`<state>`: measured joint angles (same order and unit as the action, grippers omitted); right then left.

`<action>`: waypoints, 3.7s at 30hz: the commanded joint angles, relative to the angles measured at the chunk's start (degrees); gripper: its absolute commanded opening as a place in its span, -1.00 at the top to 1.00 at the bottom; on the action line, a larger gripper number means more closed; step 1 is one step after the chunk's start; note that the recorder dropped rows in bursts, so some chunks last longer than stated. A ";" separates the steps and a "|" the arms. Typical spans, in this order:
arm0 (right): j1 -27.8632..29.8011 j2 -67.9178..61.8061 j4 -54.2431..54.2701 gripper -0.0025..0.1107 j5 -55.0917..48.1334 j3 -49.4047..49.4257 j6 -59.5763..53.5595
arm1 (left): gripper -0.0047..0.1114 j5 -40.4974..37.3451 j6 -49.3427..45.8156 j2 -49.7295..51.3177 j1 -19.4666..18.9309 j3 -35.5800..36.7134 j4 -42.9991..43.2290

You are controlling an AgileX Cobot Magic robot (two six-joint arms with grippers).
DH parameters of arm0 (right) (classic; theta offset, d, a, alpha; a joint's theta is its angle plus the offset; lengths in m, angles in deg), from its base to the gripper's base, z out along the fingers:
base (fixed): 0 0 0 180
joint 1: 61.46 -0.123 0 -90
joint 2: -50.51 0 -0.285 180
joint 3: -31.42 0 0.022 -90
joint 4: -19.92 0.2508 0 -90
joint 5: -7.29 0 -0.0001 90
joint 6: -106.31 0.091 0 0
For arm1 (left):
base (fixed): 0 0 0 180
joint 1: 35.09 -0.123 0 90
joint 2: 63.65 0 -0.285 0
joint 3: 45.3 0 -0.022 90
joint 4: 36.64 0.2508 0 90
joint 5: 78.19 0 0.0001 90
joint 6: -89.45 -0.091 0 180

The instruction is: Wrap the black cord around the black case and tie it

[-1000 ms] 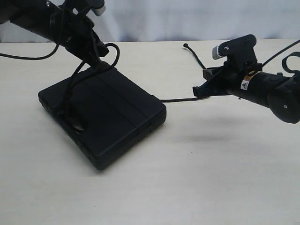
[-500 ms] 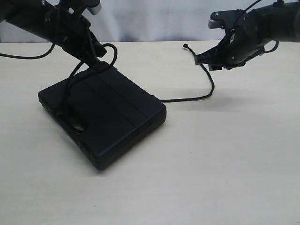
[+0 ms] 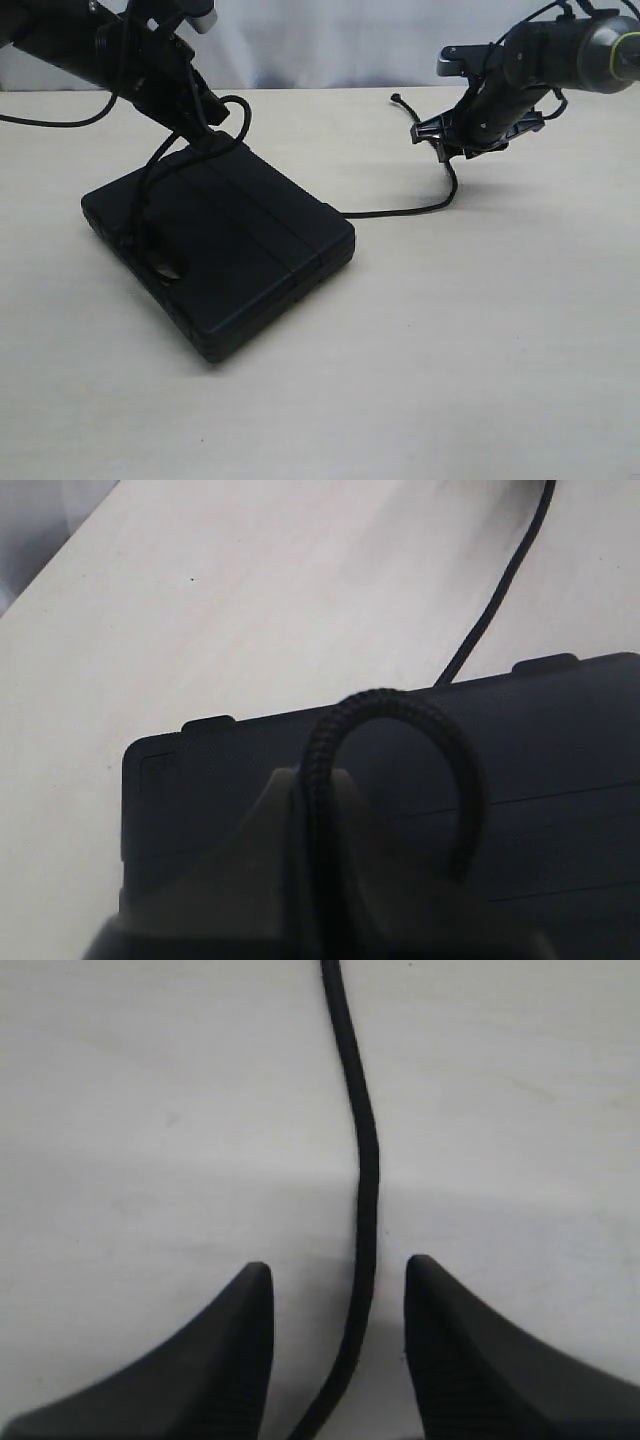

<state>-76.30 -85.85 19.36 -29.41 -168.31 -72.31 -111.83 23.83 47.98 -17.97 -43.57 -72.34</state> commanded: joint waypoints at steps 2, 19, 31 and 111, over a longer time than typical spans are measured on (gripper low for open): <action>0.12 -4.42 -2.59 0.30 -0.75 -5.94 -2.35 | 0.92 0.56 -0.06 -0.35 -0.02 0.13 -0.55; 0.12 -14.54 -2.90 0.46 -7.72 -20.27 -5.22 | 0.92 1.69 -0.32 -0.35 -0.02 0.13 -0.55; 0.12 -15.16 -1.23 0.88 -9.03 -20.27 -5.70 | 0.92 1.69 -0.32 -0.35 -0.02 0.13 -0.55; -3.39 20.44 76.82 0.88 -0.17 35.96 -122.66 | 0.92 -29.02 -31.40 9.42 -13.90 -4.17 -37.42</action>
<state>-77.95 -65.77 97.09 -30.55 -132.63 -193.10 -139.11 -6.76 57.30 -31.76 -47.09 -107.92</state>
